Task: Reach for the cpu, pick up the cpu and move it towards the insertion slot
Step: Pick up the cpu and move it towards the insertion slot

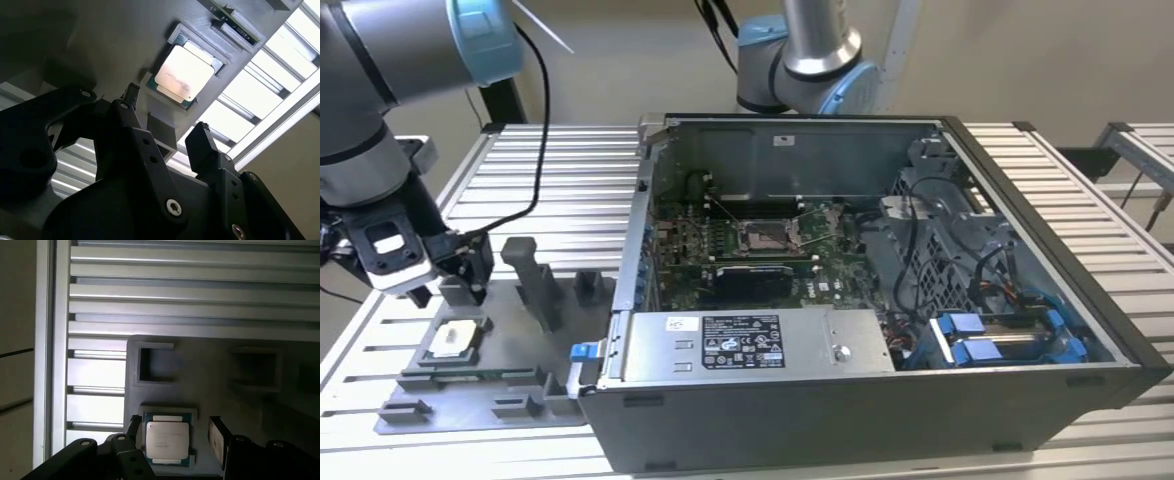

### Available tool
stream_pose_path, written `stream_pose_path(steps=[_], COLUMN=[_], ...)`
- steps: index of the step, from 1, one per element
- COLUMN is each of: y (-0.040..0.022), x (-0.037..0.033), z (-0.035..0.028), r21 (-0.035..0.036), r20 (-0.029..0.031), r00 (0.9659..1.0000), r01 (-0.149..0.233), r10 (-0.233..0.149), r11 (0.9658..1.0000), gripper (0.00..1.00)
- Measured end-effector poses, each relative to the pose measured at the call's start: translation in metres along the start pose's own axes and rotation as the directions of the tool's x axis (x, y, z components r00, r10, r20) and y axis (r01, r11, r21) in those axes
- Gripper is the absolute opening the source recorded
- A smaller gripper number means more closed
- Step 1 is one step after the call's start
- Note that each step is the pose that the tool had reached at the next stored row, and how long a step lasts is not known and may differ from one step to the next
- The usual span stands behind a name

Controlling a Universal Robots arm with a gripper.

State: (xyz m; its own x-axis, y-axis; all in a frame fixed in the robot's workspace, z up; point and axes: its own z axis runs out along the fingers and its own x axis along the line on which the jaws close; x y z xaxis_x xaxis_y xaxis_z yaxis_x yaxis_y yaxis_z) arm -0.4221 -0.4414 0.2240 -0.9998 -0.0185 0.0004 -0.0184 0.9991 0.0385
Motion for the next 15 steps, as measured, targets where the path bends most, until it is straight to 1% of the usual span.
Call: stream_pose_path(steps=[4, 11, 15], y=[-0.0010, -0.0038, -0.0060], x=[0.0006, 0.0014, 0.0040], z=[0.0041, 0.0088, 0.0121], r21=[0.0000, 0.0000, 0.0000], r20=[0.0000, 0.0000, 0.0000], r00=[1.0000, 1.0000, 1.0000], r01=[0.000, 0.000, 0.000], r10=[0.000, 0.000, 0.000], r11=[1.0000, 1.0000, 1.0000], gripper=[1.00, 1.00, 1.00])
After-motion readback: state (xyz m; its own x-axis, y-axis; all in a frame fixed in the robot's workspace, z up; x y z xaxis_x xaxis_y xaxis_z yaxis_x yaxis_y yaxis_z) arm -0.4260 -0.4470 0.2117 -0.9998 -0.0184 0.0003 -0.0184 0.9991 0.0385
